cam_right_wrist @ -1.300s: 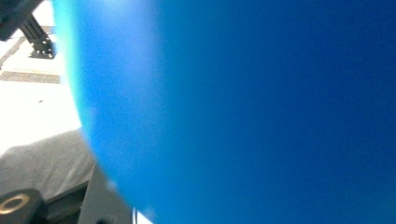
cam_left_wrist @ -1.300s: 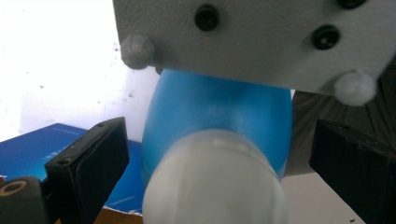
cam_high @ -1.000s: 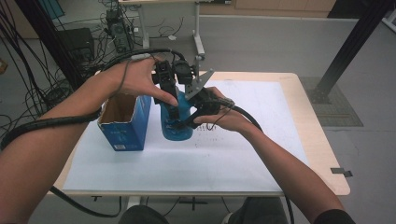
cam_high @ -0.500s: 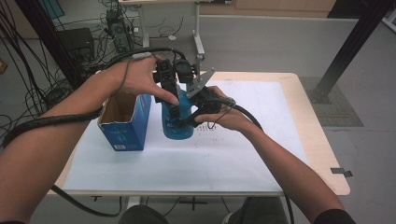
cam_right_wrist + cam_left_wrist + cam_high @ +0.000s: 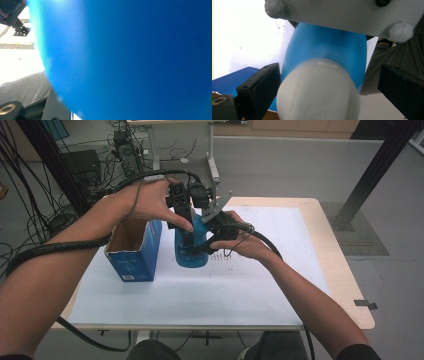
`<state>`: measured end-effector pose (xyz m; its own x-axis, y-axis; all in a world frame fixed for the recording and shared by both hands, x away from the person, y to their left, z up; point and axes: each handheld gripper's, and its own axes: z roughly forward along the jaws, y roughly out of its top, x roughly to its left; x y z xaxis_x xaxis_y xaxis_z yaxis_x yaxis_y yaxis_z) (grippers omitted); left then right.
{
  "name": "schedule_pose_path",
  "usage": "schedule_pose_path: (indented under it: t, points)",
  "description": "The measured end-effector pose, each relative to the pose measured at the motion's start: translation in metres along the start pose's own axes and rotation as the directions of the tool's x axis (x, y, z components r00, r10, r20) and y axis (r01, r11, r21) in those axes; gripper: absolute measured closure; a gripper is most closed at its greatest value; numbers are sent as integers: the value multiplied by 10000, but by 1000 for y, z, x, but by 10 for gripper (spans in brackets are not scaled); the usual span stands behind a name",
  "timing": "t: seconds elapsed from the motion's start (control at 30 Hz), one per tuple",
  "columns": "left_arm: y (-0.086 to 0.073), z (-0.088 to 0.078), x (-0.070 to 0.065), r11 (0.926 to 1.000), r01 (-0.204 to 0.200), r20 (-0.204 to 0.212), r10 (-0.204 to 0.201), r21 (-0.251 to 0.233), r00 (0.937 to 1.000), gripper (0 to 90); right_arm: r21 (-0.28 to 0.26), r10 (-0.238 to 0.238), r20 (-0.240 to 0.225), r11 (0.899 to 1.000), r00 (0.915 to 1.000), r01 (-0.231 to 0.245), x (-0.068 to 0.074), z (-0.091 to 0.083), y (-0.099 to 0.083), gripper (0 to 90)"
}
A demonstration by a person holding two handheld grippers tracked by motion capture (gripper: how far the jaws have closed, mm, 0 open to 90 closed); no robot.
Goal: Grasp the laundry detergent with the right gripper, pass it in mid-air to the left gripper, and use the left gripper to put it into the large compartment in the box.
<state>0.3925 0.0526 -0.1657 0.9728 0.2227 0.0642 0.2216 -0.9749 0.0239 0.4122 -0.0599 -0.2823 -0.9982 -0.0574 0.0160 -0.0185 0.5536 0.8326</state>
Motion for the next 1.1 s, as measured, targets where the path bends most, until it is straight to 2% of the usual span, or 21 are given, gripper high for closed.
schedule_pose_path:
  t: [0.07,0.1,0.23,0.43,0.6,0.63,1.1]
  points:
    - [0,0,0,10000,3,4,-3,0,10000,56,53,92,-19,9999,10000,-91,1,-1,0,433]
    - [0,0,0,10000,-7,-8,7,10,10000,56,-67,-152,15,9999,9999,152,0,0,0,433]
    - [1,0,0,10000,-4,-25,4,-3,10000,56,-21,-299,82,9996,9995,299,0,0,1,433]
    - [0,0,0,10000,0,-36,0,25,10000,57,-11,-289,118,9996,9995,289,1,1,2,433]
    - [-1,2,0,10000,12,1,-12,52,10000,58,72,-480,229,9988,9986,478,2,1,2,433]
    - [-1,2,0,10000,-5,10,5,52,10000,58,27,-342,76,9994,9994,342,3,1,2,433]
    - [-1,2,0,10000,9,20,-10,71,10000,58,94,-423,127,9991,9990,422,4,2,2,433]
